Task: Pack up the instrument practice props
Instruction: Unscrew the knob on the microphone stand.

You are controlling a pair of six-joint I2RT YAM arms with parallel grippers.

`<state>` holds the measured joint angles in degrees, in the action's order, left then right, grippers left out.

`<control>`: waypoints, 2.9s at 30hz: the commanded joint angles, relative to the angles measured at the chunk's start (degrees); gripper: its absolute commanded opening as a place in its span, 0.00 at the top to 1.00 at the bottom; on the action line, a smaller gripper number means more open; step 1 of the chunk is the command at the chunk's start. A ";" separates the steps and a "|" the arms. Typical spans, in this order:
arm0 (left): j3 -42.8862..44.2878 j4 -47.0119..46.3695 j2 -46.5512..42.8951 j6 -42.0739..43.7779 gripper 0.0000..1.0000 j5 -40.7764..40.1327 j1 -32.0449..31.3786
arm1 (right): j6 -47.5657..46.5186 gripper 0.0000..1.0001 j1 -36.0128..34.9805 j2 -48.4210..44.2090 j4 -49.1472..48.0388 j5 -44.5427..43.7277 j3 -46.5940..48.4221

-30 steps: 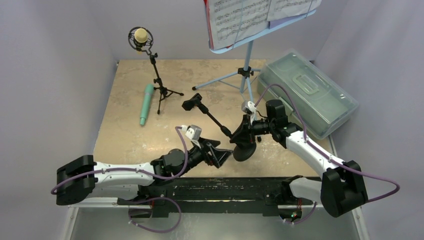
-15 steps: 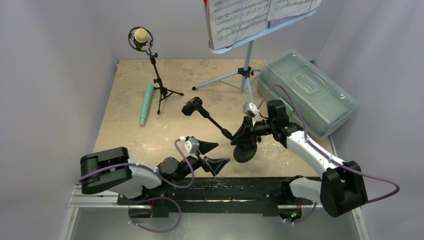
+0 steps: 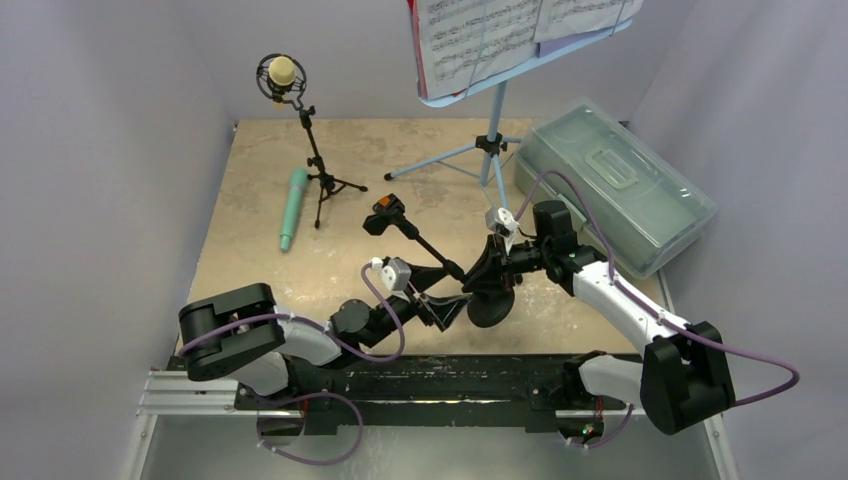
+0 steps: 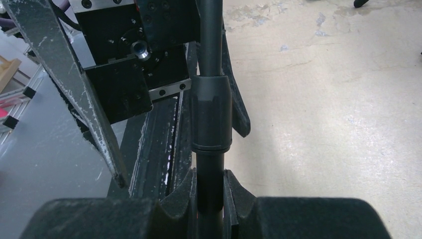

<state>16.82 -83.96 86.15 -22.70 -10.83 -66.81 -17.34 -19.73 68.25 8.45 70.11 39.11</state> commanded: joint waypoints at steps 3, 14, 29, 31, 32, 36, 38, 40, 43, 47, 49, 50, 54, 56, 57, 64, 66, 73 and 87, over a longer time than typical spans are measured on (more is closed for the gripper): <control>0.38 -17.99 -2.62 1.40 0.29 -6.20 0.27 | -0.85 1.00 0.37 -1.45 -1.33 3.59 2.68; 3.31 -18.04 0.59 -2.50 0.49 -8.77 0.27 | -0.59 1.00 0.31 -1.37 -1.54 3.23 2.48; 3.97 -17.40 0.73 -9.28 1.00 -18.12 0.20 | 1.35 1.00 0.31 -1.81 -2.79 -3.09 2.00; 4.71 -12.92 -0.45 -14.27 1.00 -22.82 -0.45 | 5.39 1.00 0.35 -2.56 -6.24 -9.18 0.82; 6.71 -4.47 -1.94 -16.78 1.00 -25.88 -1.08 | 6.86 1.00 0.33 -3.02 -7.83 -12.66 0.16; 23.43 50.86 -8.13 -39.83 1.00 -40.87 -3.23 | 11.15 1.00 0.31 -3.81 -11.23 -21.58 -1.13; 32.99 73.87 -6.73 -51.51 1.00 -44.48 -3.64 | 13.15 1.00 0.36 -4.06 -12.57 -25.07 -1.60; 37.44 81.47 -4.55 -55.27 1.00 -45.75 -4.40 | 14.84 1.00 0.34 -4.17 -13.49 -27.18 -1.96; 37.93 80.50 -3.60 -55.35 1.00 -44.98 -5.12 | 16.13 1.00 0.25 -4.26 -14.35 -28.10 -2.15; 36.75 78.02 -4.02 -53.05 1.00 -44.62 -5.26 | 16.95 1.00 0.31 -4.33 -14.58 -26.77 -2.18; 35.59 76.27 -4.94 -50.65 1.00 -44.24 -5.26 | 16.95 1.00 0.31 -4.20 -14.79 -25.67 -2.19; 34.98 75.86 -5.51 -49.36 0.99 -44.08 -5.26 | 17.80 1.00 0.34 -4.10 -14.95 -24.90 -2.12; 31.30 70.02 -8.83 -38.76 0.66 -40.33 -5.19 | 20.64 1.00 0.31 -3.74 -16.12 -20.37 -2.20; 26.93 62.56 -11.12 -31.24 0.49 -35.86 -5.18 | 21.82 1.00 0.38 -3.73 -17.18 -17.57 -2.26; 24.28 58.23 -12.56 -26.54 0.41 -32.86 -5.18 | 22.10 1.00 0.43 -3.74 -17.54 -16.43 -2.31; 5.55 35.87 -25.04 -15.02 0.11 -18.75 -3.07 | 22.20 1.00 0.49 -3.91 -18.46 -11.96 -2.46; 2.12 31.85 -26.72 -15.29 0.11 -16.85 -1.52 | 22.09 1.00 0.48 -3.83 -19.00 -10.39 -2.61; -4.16 3.18 -19.07 -18.52 0.13 -5.71 3.60 | 17.87 1.00 0.67 -3.74 -18.18 -0.29 -2.42; 2.52 -14.69 -0.95 -18.40 0.30 0.77 5.63 | 17.70 1.00 0.74 -3.52 -18.18 1.66 -2.63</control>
<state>16.34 -82.37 84.09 -41.34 -11.57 -61.52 1.04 -19.16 65.19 -6.09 70.02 36.16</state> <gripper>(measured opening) 0.730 0.185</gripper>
